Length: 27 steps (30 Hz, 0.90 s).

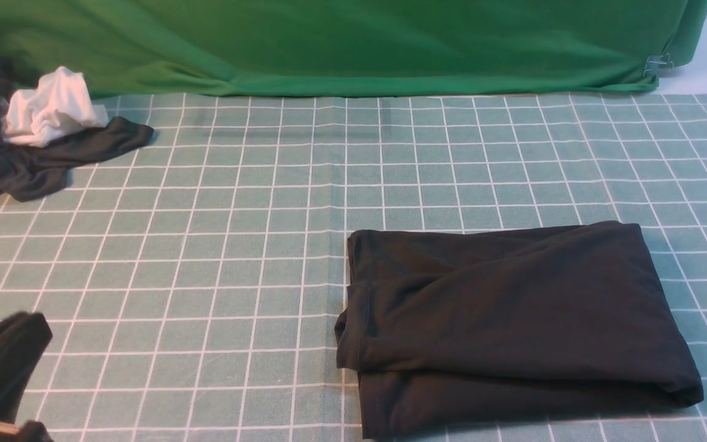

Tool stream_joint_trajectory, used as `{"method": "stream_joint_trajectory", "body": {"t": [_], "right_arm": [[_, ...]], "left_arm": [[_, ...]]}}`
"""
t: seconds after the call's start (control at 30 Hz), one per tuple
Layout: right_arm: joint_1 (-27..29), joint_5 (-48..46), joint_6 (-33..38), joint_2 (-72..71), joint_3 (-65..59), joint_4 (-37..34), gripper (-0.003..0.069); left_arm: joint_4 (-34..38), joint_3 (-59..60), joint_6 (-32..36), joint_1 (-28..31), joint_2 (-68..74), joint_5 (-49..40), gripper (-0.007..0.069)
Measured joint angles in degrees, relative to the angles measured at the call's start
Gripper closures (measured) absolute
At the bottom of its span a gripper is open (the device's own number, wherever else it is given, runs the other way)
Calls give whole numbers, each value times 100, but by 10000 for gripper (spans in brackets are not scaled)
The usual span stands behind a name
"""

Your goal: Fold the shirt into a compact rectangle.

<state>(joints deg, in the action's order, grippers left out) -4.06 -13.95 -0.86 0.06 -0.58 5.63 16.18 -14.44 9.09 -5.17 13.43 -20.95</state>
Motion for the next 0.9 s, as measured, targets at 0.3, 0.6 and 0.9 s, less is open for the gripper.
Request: {"method": "stream_joint_trajectory", "body": {"t": [0.3,0.6,0.9], "right_arm": [[0,0,0,0,0,0,421],[0,0,0,0,-5,0,420],[0,0,0,0,-1,0,420]], "left_arm": [[-852,433,-439,0,-131,394,612],[-1667,1447,-1348,254,-1274,1202,612],[-1546,1466,-1336,985,-1343,810,612]]}}
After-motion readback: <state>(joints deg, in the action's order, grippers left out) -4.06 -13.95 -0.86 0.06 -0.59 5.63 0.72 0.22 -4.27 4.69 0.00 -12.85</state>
